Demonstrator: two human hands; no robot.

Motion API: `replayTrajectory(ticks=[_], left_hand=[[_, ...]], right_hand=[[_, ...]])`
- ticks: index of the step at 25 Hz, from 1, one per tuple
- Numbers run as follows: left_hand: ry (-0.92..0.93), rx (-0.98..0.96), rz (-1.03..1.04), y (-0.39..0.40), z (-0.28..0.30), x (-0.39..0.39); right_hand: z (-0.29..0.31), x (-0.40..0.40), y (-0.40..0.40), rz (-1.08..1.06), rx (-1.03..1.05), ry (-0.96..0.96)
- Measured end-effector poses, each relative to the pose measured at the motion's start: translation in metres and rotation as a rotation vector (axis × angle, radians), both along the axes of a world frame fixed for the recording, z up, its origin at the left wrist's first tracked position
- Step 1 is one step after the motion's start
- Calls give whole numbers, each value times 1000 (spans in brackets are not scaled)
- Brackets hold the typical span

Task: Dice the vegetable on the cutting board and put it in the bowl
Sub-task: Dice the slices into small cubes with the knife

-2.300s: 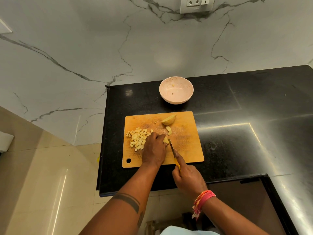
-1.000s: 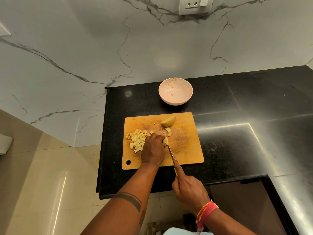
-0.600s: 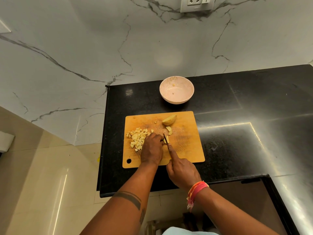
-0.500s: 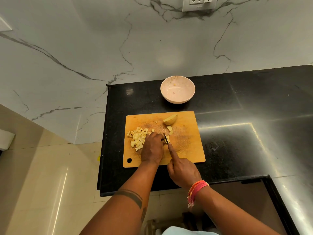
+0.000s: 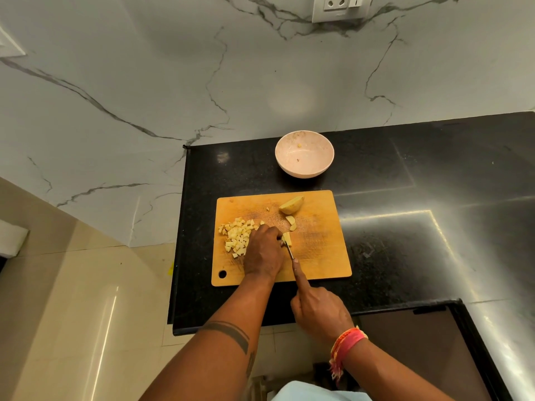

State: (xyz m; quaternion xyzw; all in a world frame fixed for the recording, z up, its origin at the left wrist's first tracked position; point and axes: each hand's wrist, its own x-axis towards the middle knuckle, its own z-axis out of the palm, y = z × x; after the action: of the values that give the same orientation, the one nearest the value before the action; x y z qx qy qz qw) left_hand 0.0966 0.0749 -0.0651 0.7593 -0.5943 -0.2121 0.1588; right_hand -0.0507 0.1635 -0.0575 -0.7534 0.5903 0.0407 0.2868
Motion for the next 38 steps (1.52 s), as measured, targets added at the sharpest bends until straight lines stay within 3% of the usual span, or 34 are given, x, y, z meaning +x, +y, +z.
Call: replayTrajectory(ticks=[11, 18, 23, 38], left_hand=[[-129, 8, -99, 2, -3, -10], [-34, -17, -273, 0, -8, 4], [1, 5, -167, 1, -9, 11], [21, 48, -139, 0, -1, 9]], right_hand=[[-2, -26, 4, -158, -76, -160], [-4, -21, 0, -158, -59, -166], [-5, -6, -6, -120, -36, -112], [-1, 12, -20, -64, -59, -66]])
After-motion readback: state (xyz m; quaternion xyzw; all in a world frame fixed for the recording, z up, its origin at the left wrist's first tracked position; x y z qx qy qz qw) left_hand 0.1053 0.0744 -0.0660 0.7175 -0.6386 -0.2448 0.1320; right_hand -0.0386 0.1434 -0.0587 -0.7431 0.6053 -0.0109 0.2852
